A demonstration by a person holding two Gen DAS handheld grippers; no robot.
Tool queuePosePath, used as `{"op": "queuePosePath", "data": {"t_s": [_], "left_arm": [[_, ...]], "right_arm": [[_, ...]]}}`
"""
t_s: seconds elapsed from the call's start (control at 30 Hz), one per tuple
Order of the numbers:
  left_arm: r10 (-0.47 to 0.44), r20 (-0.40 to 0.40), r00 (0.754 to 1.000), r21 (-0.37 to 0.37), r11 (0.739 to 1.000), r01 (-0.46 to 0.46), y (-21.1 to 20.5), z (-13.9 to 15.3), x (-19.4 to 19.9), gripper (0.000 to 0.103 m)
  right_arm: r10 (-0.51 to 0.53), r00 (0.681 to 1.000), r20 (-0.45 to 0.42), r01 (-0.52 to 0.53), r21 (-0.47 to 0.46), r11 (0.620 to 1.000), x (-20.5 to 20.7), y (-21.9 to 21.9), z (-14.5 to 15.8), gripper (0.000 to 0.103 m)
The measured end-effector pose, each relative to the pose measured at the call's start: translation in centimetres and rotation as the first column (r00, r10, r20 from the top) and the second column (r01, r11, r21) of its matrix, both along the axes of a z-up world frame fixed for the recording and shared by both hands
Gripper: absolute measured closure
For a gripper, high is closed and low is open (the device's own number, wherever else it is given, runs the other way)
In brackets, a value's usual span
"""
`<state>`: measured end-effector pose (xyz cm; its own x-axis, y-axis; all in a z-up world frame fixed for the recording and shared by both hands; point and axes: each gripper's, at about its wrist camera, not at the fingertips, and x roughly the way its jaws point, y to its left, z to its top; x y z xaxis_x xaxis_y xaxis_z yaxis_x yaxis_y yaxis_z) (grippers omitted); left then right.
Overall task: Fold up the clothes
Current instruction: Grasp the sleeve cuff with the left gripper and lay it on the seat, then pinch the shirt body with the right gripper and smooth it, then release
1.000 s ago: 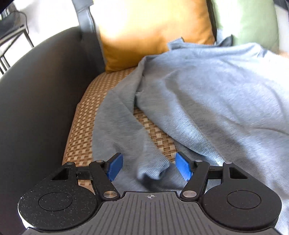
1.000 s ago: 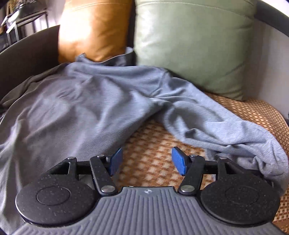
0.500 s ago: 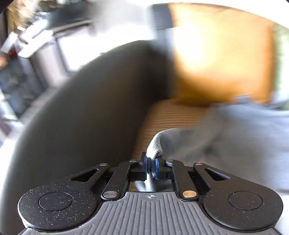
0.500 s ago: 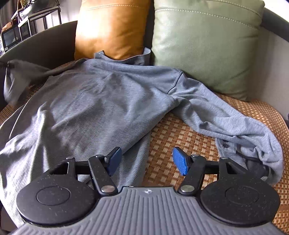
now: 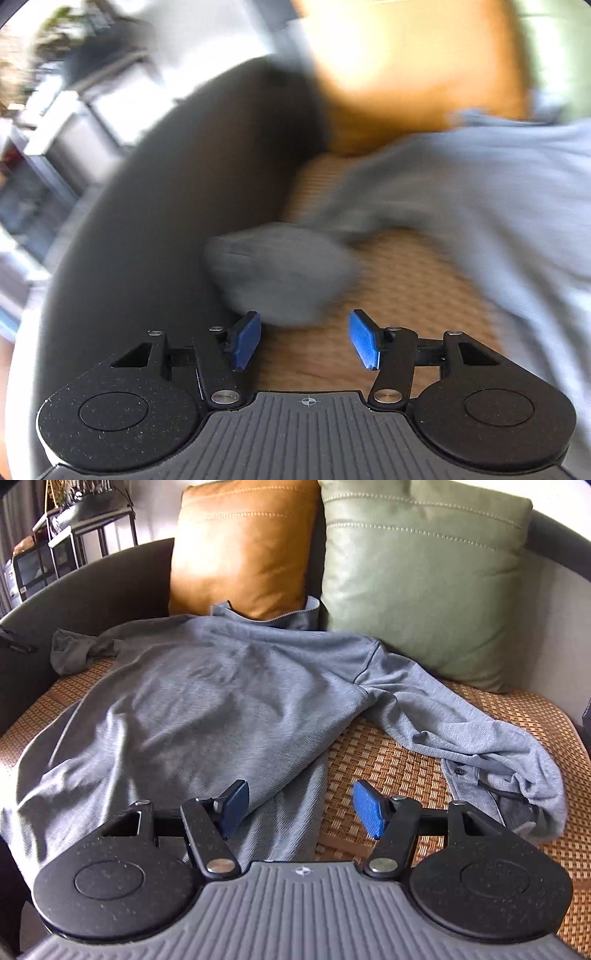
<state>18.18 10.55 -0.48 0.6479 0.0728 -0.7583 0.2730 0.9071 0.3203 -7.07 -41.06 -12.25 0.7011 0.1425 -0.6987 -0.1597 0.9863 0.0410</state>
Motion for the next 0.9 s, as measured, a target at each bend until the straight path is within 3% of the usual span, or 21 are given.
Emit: {"op": "queuePosePath", "data": {"t_s": [0.13, 0.27, 0.4, 0.53, 0.7, 0.77, 0.9], "left_arm": [[-0.096, -0.101, 0.990, -0.143, 0.986, 0.082, -2.6, -1.8, -1.9, 0.035], [-0.015, -0.107, 0.994, -0.251, 0.968, -0.013, -4.2, -3.9, 0.2, 0.033], [0.084, -0.151, 0.985, -0.360, 0.923, -0.134, -4.2, -5.0, 5.0, 0.032], [0.166, -0.182, 0.969, -0.410, 0.883, -0.228, -4.2, -6.6, 9.7, 0.032], [0.272, -0.215, 0.938, -0.445, 0.828, -0.342, -4.3, -9.4, 14.6, 0.032], [0.298, -0.230, 0.926, -0.466, 0.802, -0.374, -4.0, -10.2, 15.7, 0.032], [0.308, -0.206, 0.929, -0.503, 0.781, -0.370, -4.1, -10.5, 17.1, 0.032]], "right_arm": [[-0.018, 1.000, -0.005, 0.018, 0.047, 0.999, -0.2, 0.0, 0.3, 0.036], [-0.126, 0.991, -0.042, 0.132, 0.236, 0.963, 2.2, -1.3, 0.5, 0.037], [-0.260, 0.956, -0.136, 0.293, 0.435, 0.851, 6.8, -3.6, -1.7, 0.037], [-0.358, 0.909, -0.214, 0.415, 0.545, 0.729, 11.6, -5.7, -4.9, 0.037], [-0.468, 0.826, -0.315, 0.547, 0.651, 0.527, 15.6, -8.6, -9.5, 0.037], [-0.489, 0.806, -0.333, 0.569, 0.660, 0.490, 16.7, -9.2, -10.8, 0.038], [-0.503, 0.799, -0.328, 0.580, 0.642, 0.502, 18.7, -9.5, -12.2, 0.039]]}}
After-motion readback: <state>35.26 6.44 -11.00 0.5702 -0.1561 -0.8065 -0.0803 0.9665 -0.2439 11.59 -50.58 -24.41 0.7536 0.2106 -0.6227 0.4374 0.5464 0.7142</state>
